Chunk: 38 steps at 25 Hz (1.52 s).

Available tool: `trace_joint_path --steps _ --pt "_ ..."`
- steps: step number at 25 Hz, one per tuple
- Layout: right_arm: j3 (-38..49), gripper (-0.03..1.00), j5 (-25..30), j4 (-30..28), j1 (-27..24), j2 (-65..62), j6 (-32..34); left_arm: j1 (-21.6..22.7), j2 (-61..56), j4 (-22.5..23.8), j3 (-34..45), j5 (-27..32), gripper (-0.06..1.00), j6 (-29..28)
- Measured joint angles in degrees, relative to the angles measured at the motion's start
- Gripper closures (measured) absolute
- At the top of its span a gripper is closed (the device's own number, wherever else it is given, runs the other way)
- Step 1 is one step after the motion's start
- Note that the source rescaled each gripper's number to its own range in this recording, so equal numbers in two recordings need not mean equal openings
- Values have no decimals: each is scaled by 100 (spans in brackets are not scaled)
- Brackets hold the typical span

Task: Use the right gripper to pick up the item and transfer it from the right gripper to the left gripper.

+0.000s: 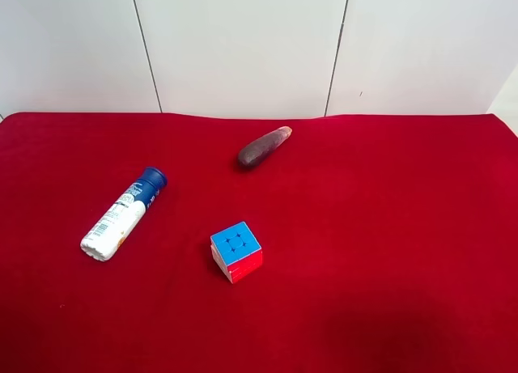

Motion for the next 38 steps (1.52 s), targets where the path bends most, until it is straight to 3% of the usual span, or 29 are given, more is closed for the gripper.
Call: trace_joint_path --steps 13,22,38 --pt "0 -3 0 0 0 0 0 43 0 14 32 -69 -5 0" --pt "0 -3 0 0 0 0 0 1098 0 14 32 -69 -6 0" --pt "0 -3 0 0 0 0 0 1144 0 14 32 -69 -6 0"
